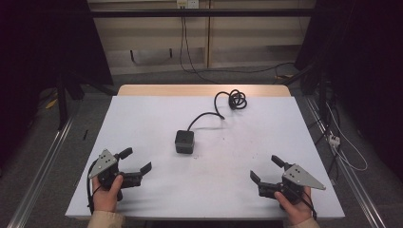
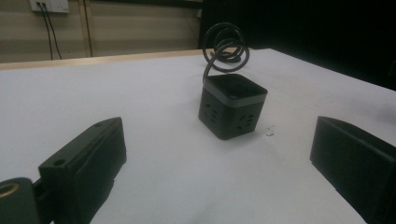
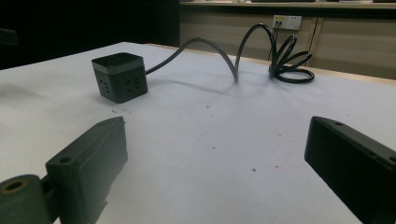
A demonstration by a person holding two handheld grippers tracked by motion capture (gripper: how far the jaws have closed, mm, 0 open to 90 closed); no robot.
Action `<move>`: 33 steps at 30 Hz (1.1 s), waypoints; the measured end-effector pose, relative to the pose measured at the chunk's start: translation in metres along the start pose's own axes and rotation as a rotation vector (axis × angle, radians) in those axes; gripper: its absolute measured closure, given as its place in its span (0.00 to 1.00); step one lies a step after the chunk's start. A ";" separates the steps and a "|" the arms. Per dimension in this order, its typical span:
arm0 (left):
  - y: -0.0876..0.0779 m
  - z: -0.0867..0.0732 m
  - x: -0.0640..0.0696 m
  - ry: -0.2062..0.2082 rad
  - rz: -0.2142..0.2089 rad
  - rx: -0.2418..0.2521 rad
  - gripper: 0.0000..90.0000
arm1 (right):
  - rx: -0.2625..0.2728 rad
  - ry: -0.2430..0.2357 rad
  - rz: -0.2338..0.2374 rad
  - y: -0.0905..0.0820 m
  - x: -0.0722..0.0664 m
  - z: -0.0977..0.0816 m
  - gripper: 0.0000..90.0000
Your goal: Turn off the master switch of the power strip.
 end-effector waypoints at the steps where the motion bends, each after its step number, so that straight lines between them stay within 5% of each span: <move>1: 0.000 0.000 0.000 -0.001 -0.002 0.000 0.04 | 0.000 0.000 -0.001 0.000 0.000 0.000 0.06; 33: 0.037 0.012 0.007 -0.032 -0.022 -0.037 0.04 | 0.000 -0.001 -0.007 0.000 0.001 0.000 0.06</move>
Point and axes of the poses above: each handheld gripper's, and its own axes: y roughly forward along the jaws, z roughly out of its top, x roughly to its right, the point moved 2 cm from there along y, roughly forward along the jaws, and after that the axes turned 14 degrees about -y, right-handed, at the moved point
